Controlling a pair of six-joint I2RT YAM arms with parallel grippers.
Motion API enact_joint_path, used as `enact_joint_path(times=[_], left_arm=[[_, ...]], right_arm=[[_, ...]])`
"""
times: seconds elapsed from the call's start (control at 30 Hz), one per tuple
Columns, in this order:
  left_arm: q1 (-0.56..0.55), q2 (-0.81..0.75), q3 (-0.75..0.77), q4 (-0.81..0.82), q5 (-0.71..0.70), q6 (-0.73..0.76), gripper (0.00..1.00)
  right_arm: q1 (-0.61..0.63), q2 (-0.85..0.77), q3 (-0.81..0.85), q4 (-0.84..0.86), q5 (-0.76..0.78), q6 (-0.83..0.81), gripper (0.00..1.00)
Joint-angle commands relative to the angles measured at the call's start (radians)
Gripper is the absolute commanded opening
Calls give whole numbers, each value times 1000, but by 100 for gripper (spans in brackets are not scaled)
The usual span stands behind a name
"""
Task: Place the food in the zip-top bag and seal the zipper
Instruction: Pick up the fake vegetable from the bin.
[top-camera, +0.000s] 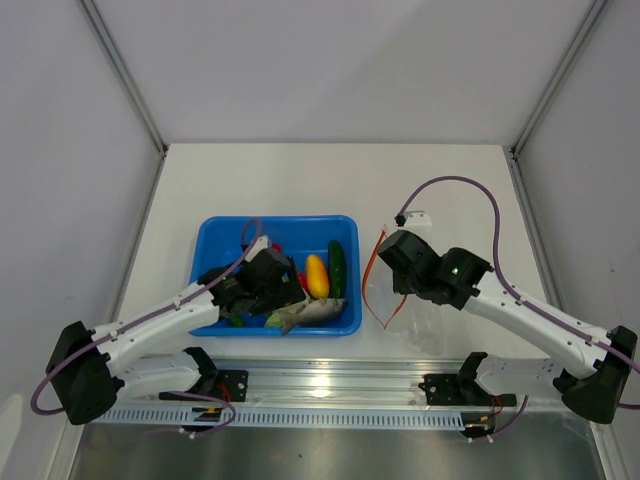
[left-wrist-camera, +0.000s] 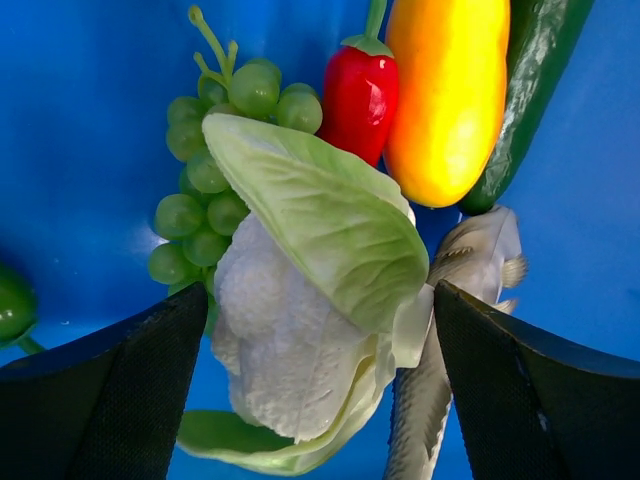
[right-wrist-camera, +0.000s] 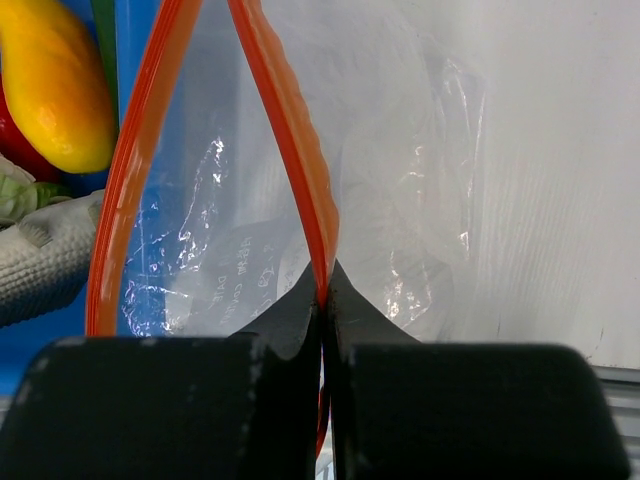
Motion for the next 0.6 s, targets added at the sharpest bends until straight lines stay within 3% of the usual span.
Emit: enact_joint_path(times=[0.0, 0.2, 0.3, 0.43, 0.57], left_arm=[[-9, 11, 11, -16, -31, -45, 92], [-9, -45, -30, 8, -58, -66, 74], [-9, -70, -37, 17, -70, -56, 62], [-9, -105, -21, 17, -93, -14, 36], [-9, -151, 17, -4, -145, 24, 20]], right_arm=[[-4, -11, -3, 19, 4, 4, 0], [-4, -20, -17, 22, 6, 13, 0], [-4, -18, -18, 22, 2, 16, 0], [-4, -18, -14, 24, 2, 13, 0], [-4, -15, -5, 19, 7, 9, 0]])
